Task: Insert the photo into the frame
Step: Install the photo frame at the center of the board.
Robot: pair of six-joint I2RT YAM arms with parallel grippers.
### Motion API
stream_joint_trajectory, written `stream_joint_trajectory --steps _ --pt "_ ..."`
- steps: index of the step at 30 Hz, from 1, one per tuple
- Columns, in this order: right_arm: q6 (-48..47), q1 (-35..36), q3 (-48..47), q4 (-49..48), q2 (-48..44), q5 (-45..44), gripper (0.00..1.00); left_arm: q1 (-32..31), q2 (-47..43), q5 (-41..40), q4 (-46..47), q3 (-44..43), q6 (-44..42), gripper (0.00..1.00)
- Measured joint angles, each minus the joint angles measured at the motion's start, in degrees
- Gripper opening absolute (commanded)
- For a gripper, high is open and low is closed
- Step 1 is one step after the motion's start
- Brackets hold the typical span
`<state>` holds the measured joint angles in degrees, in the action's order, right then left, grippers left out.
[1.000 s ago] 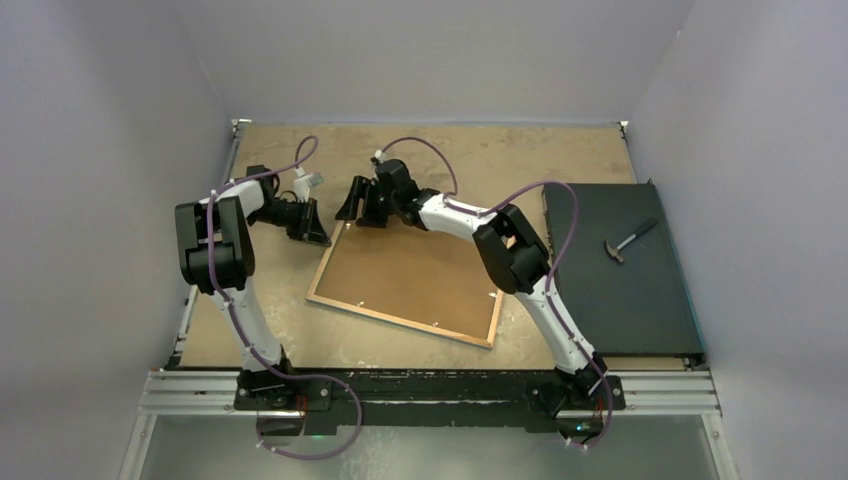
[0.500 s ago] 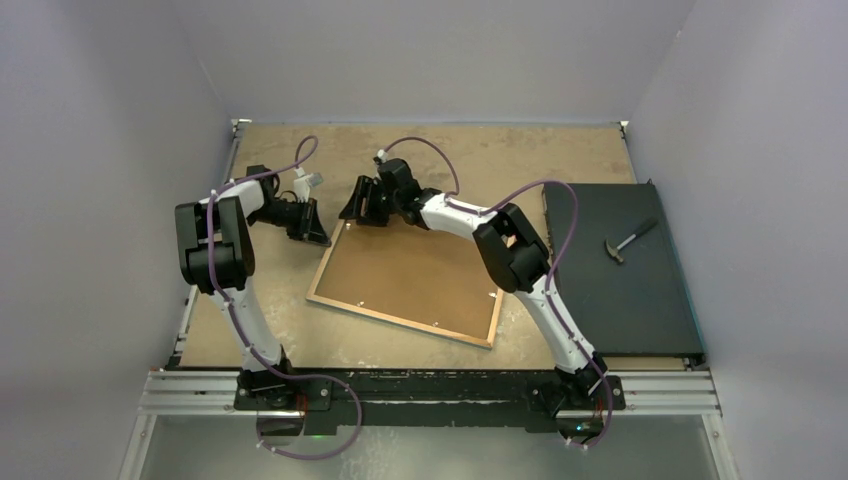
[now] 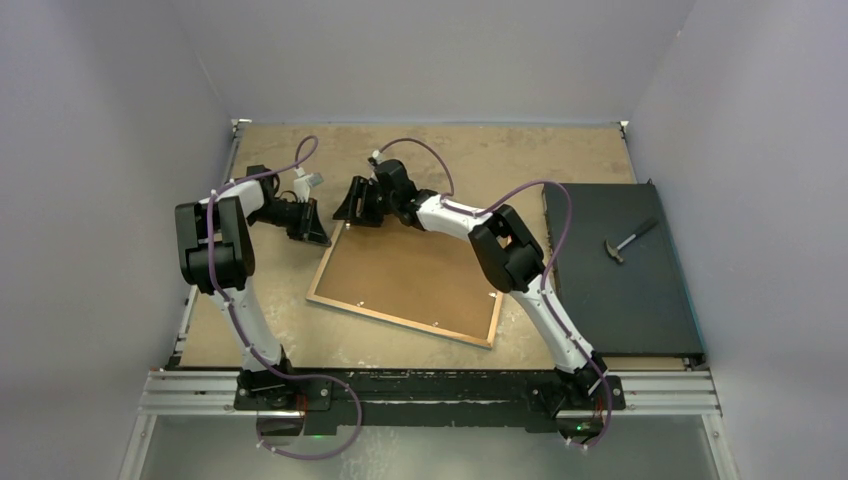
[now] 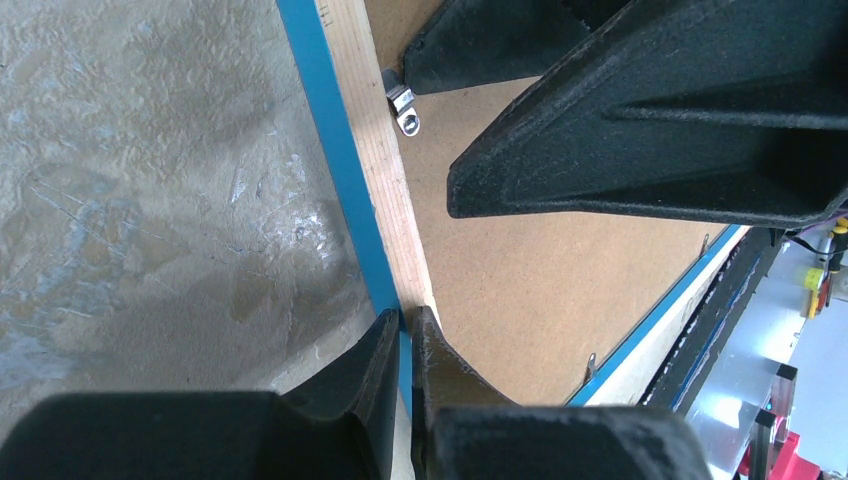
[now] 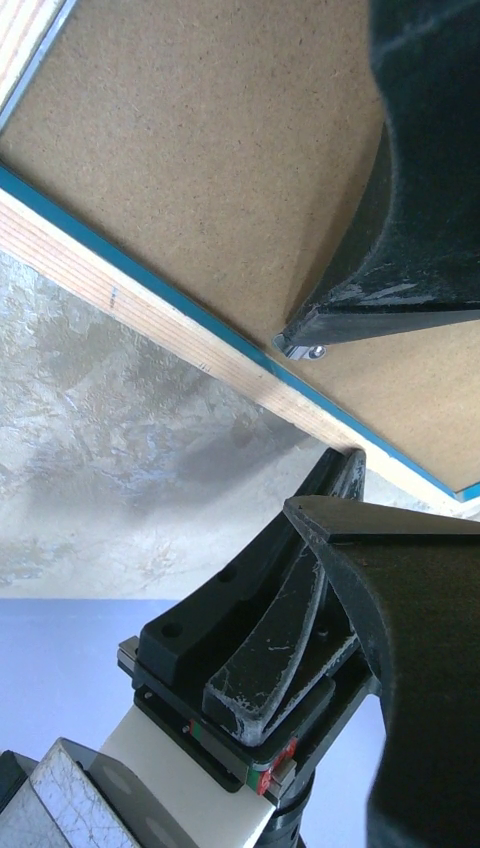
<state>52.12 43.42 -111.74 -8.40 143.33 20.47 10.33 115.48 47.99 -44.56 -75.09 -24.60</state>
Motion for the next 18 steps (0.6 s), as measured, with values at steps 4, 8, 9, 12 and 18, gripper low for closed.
stream_joint_trajectory --steps 4,8,9,12,18 --pt "0.5 0.0 0.0 -0.1 0.0 0.1 0.6 0.0 0.0 0.0 0.0 0.0 0.0 0.05" --pt "1.1 0.0 0.0 -0.5 0.2 0.4 0.6 0.0 0.0 0.0 0.0 0.0 0.0 0.05" --pt "1.3 0.0 0.0 -0.8 0.3 0.5 0.6 0.0 0.0 0.0 0.0 0.0 0.0 0.05" --pt "1.9 0.1 0.0 -1.9 0.8 1.6 0.59 -0.1 0.0 0.0 0.0 0.0 0.0 0.05" --pt "2.4 0.0 -0.1 -2.9 1.3 2.9 0.59 -0.1 0.0 0.0 0.1 0.0 0.0 0.04"
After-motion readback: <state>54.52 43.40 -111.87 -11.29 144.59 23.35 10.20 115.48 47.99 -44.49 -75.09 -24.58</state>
